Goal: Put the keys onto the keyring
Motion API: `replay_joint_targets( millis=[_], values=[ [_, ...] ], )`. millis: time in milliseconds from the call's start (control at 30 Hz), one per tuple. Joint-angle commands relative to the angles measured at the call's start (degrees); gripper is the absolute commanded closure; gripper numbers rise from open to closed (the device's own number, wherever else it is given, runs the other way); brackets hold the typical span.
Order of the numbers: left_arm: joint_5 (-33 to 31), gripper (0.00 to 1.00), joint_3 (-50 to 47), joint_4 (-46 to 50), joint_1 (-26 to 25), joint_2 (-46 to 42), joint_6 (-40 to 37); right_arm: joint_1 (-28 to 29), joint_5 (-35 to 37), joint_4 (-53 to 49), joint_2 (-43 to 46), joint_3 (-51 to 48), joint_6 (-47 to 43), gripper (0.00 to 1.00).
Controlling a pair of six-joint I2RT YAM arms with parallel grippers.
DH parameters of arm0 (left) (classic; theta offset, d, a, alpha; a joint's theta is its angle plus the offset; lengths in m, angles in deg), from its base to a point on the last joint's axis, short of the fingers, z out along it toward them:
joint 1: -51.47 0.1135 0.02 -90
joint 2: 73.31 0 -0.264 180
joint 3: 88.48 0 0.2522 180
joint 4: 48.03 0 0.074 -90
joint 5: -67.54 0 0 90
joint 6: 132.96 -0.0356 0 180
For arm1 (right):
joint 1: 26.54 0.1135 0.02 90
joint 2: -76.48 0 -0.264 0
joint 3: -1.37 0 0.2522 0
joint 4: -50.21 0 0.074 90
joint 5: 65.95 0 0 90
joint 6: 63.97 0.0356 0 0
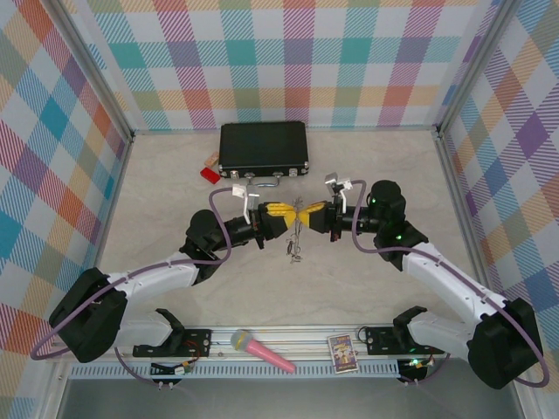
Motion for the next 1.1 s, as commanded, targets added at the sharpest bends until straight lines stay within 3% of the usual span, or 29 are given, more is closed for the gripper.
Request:
replay_joint_targets(
  millis=[0,267,633,900,1067],
  values=[
    [0.2,0.73,2.1,4.0,1.1,-4.0,-2.5,-0.1,1.2,-3.6,2.2,2.1,-5.6,1.0],
    [-1.8,0.72,9.8,39.9,1.3,-12.5,-16.7,-0.1,3.2,-14.7,3.3,4.2,-18.2,1.0],
    [-2.9,0.71,23.5,79.4,1.3,-10.4,-36.7,2.0,6.3,-21.7,0.5,6.0,-29.1,1.0],
    [0.5,0.74,29.0,89.2,1.3,-5.8,-43.1,8.0,15.4,-24.2,-0.5,6.3,-35.3,1.0],
    [2.4,0.75,30.0,90.0,1.3,-4.2,-43.2,10.8,19.8,-25.5,-1.6,7.1,-38.1,1.0]
  ],
)
